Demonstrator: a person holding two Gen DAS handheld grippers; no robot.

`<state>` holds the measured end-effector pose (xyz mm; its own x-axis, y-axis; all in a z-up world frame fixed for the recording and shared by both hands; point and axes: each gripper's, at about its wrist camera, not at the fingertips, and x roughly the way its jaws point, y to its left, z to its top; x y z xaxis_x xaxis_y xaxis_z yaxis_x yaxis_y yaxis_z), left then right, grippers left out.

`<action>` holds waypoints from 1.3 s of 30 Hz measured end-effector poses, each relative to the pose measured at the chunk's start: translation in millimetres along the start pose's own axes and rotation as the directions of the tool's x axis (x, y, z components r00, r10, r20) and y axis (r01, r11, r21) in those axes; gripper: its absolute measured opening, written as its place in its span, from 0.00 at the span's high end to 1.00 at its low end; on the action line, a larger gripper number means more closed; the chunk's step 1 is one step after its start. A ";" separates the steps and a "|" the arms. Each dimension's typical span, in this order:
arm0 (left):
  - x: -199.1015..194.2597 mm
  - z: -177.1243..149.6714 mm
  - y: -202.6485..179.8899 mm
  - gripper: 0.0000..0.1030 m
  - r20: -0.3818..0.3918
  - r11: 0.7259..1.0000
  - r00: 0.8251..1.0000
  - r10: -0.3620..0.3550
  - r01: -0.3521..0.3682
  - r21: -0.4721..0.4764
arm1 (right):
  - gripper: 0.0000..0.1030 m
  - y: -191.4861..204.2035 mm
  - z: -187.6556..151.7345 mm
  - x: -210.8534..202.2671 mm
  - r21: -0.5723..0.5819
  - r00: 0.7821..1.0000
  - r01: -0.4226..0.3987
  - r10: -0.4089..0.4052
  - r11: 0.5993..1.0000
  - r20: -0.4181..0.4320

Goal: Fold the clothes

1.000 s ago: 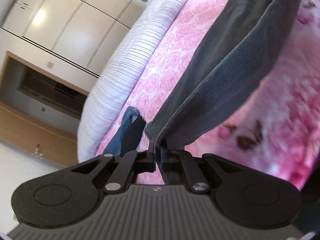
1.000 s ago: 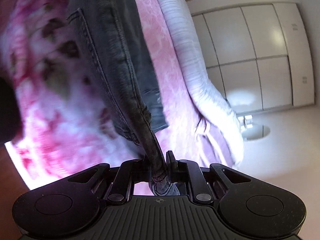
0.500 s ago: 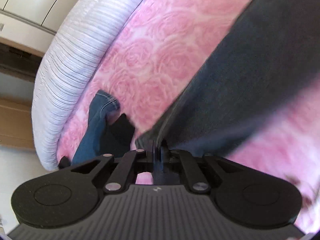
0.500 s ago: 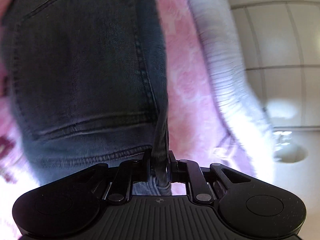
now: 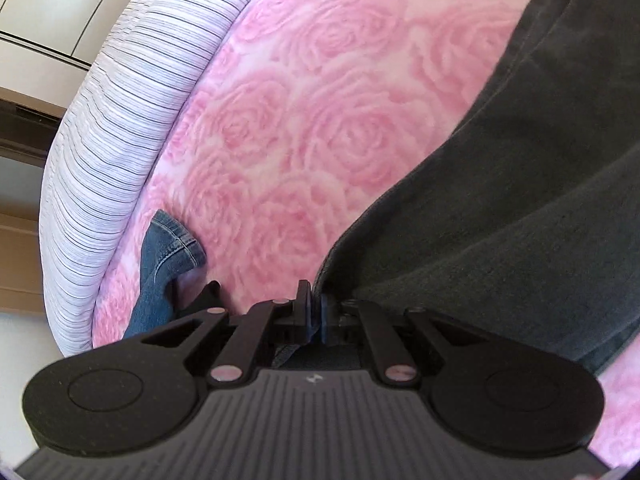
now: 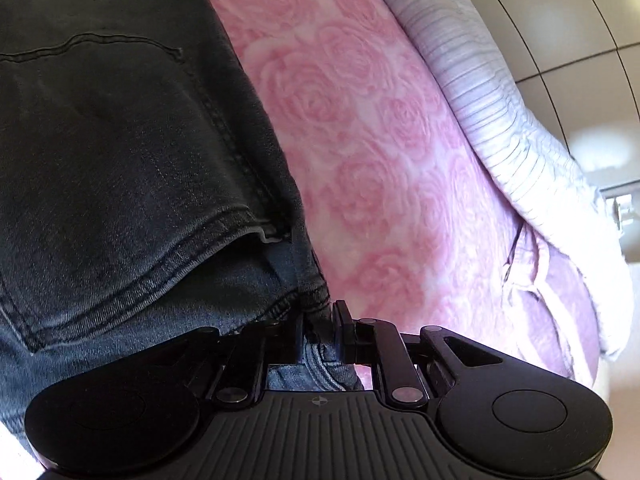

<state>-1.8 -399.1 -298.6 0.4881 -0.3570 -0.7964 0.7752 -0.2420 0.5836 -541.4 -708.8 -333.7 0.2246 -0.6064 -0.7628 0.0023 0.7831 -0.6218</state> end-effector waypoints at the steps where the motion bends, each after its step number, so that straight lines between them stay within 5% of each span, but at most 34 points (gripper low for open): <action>1: -0.4 -0.4 -0.3 0.95 0.004 1.000 1.000 0.006 -0.006 0.000 | 0.88 -1.4 -0.1 0.8 0.013 1.000 0.006 -0.006 1.000 0.004; 9: 3.3 -18.0 6.8 0.95 0.045 0.995 0.998 0.035 -0.031 -0.095 | 0.88 2.5 -10.0 -0.2 0.139 0.996 0.077 -0.082 0.987 0.030; 15: 28.4 -12.0 -15.0 0.93 0.001 0.998 0.999 0.046 -0.045 -0.047 | 0.85 6.1 0.7 9.1 0.144 0.996 0.086 -0.083 0.986 -0.025; 16: 24.5 -14.5 -14.4 0.85 0.006 0.996 0.997 0.076 -0.075 -0.047 | 0.74 10.0 5.9 10.3 0.121 0.994 0.103 -0.099 0.987 -0.040; 17: 20.3 -17.2 -13.6 0.74 0.011 0.993 0.994 0.107 -0.106 -0.048 | 0.48 12.8 7.9 7.6 0.093 0.988 0.146 -0.141 0.985 -0.060; 18: 16.1 -19.8 -12.8 0.71 0.016 0.989 0.990 0.138 -0.137 -0.048 | 0.38 16.1 9.3 2.4 0.065 0.975 0.214 -0.208 0.975 -0.082; 24: -29.4 -73.5 -29.5 0.70 0.100 0.981 0.976 0.192 -0.193 -0.002 | 0.32 42.3 25.5 -65.8 0.116 0.959 0.285 -0.284 0.952 -0.025; 28: -60.0 -109.6 -40.8 0.68 0.157 0.973 0.962 0.223 -0.230 0.027 | 0.32 92.7 50.3 -123.5 0.177 0.965 0.189 -0.216 0.966 0.148; 32: -90.5 -145.7 -52.2 0.68 0.215 0.962 0.944 0.251 -0.268 0.054 | 0.32 155.8 90.6 -153.9 0.154 0.944 0.104 -0.146 0.983 0.297; 35: -71.3 -160.2 -91.5 0.80 0.247 0.897 0.924 0.294 -0.355 0.262 | 0.32 187.4 119.9 -160.7 0.173 0.931 0.043 -0.103 0.984 0.351; 39: -41.8 -161.5 -106.2 0.80 0.288 0.844 0.907 0.306 -0.399 0.359 | 0.32 206.9 138.4 -166.6 0.215 0.933 0.011 -0.087 0.977 0.350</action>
<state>-39.8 -212.7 -352.9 0.5647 -0.6580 -0.4982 0.3153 -0.3859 0.8670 -443.4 -426.6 -310.7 0.5499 -0.5856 -0.5955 0.2142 0.7880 -0.5772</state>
